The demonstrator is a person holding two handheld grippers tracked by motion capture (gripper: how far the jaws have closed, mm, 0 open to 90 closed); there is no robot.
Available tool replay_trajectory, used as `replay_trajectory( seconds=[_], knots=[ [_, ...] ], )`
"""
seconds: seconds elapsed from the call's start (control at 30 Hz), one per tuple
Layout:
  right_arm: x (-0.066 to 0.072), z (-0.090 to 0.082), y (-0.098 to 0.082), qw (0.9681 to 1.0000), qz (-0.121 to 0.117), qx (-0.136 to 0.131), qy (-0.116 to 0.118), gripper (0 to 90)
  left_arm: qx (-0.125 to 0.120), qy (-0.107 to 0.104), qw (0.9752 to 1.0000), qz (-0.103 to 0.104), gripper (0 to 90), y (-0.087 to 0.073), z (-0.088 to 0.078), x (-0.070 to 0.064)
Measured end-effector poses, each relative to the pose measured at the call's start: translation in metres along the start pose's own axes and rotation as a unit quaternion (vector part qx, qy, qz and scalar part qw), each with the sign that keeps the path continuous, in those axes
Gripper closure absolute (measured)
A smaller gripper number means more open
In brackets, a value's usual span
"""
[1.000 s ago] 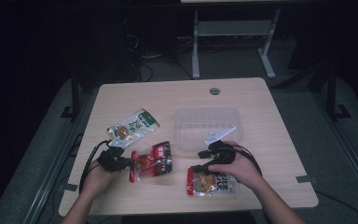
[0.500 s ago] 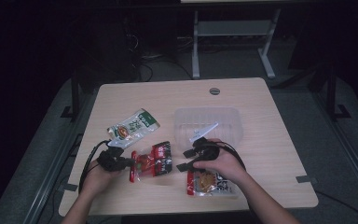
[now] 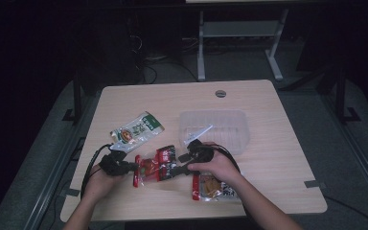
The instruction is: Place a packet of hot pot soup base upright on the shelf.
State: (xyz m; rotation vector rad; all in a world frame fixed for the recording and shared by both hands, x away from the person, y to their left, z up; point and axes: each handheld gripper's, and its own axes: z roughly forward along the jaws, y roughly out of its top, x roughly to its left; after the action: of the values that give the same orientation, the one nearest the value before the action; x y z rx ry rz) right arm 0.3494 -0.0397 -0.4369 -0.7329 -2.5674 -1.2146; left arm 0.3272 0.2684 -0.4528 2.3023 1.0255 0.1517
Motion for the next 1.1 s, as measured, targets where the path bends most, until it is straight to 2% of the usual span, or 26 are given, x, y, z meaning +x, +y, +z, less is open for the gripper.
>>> replay_trajectory(
  seconds=[0.3,0.4,0.57,0.77,1.1],
  knots=[
    [-0.001,0.009,0.006,0.9999,-0.011,0.0,-0.005,34.4,0.006,-0.001,1.0,0.007,89.7,-0.001,-0.001,0.002],
    [-0.001,0.01,0.006,1.0,-0.003,-0.001,-0.003,34.9,0.002,-0.004,1.0,0.002,89.7,-0.001,-0.001,0.003],
    [-0.001,0.006,0.003,1.0,-0.007,0.001,-0.007,35.3,0.003,-0.008,1.0,0.0,89.7,-0.001,-0.002,0.004],
    [-0.004,0.004,-0.002,0.9999,0.01,-0.001,-0.004,34.9,0.001,-0.009,0.9999,-0.008,89.7,-0.002,-0.001,0.004],
    [-0.001,0.018,0.004,0.9999,0.006,-0.002,0.008,36.4,-0.005,-0.011,0.9999,-0.009,89.7,-0.002,-0.001,0.005]
  ],
)
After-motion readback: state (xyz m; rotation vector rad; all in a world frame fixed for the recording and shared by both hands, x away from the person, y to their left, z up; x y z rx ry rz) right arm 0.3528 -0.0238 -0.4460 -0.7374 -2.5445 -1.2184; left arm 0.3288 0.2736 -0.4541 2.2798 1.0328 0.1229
